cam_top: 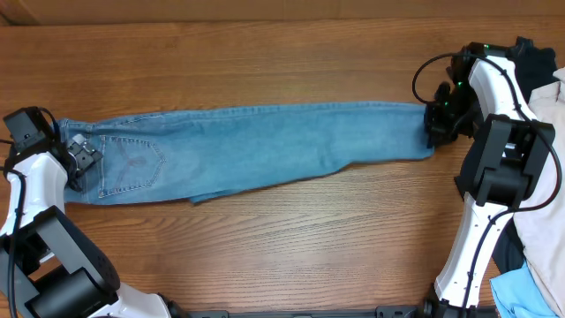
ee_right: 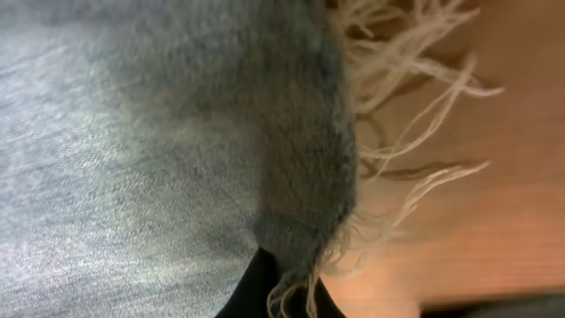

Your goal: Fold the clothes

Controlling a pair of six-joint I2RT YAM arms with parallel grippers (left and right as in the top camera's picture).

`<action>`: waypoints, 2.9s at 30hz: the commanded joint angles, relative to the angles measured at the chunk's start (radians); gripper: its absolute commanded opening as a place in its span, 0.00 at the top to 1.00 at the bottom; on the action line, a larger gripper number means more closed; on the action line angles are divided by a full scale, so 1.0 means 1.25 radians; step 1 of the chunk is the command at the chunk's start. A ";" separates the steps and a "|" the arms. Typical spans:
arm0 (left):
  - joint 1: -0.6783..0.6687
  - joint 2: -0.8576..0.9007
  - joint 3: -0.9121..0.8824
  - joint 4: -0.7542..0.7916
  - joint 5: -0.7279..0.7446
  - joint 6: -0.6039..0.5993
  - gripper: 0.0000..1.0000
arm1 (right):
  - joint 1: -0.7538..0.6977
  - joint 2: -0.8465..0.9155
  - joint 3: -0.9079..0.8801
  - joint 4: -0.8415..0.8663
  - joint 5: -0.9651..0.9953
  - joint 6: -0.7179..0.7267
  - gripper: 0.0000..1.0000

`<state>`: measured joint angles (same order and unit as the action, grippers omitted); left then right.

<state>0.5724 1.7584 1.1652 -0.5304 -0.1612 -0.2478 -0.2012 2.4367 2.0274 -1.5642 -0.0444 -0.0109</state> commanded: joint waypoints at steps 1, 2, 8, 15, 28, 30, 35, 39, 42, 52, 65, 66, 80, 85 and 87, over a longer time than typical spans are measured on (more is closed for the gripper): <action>0.025 0.003 0.013 -0.001 -0.018 0.049 0.06 | -0.003 0.019 -0.010 -0.041 0.024 0.037 0.96; 0.031 0.003 0.023 -0.009 -0.013 0.049 0.05 | -0.005 0.019 -0.010 -0.052 0.027 0.038 0.96; 0.043 0.003 0.129 -0.098 0.101 0.049 0.10 | -0.015 0.018 -0.010 -0.105 0.041 0.058 0.96; -0.024 0.003 0.142 -0.139 0.162 0.065 0.14 | -0.016 0.018 -0.010 -0.095 0.044 0.063 0.96; -0.081 0.108 0.107 -0.067 0.144 0.073 0.25 | -0.020 0.018 -0.010 -0.090 0.044 0.054 0.96; -0.081 0.143 0.107 -0.041 0.143 0.081 0.23 | -0.020 0.018 -0.010 -0.090 0.044 0.054 0.96; -0.065 0.219 0.107 0.066 0.069 0.063 0.17 | -0.020 0.018 -0.010 -0.085 0.044 0.054 0.96; -0.040 0.246 0.107 0.120 0.034 -0.027 0.12 | -0.020 0.018 -0.010 -0.080 0.044 0.050 0.96; -0.018 0.262 0.107 0.153 0.048 -0.089 0.14 | -0.020 0.018 -0.010 -0.072 0.044 0.048 0.96; 0.050 0.295 0.166 0.186 0.130 -0.063 0.18 | -0.019 0.018 -0.010 -0.066 0.036 0.049 0.96; 0.076 0.294 0.489 -0.254 0.176 0.024 0.10 | -0.020 0.018 -0.010 -0.002 0.013 0.048 0.96; 0.076 0.294 0.508 -0.283 0.190 0.021 0.08 | -0.020 0.018 -0.010 0.009 0.013 0.048 0.96; 0.076 0.294 0.569 -0.537 0.267 0.019 0.07 | -0.096 -0.079 0.110 0.048 0.046 0.051 0.96; 0.076 0.294 0.569 -0.541 0.268 0.019 0.07 | -0.186 -0.103 0.159 -0.009 0.081 0.078 0.96; 0.076 0.294 0.569 -0.542 0.268 0.019 0.07 | -0.207 -0.115 0.161 -0.010 0.056 0.076 0.96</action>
<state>0.6739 2.1235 1.8626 -1.2053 0.1581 -0.2352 -0.3943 2.3699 2.1860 -1.5757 -0.0063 0.0635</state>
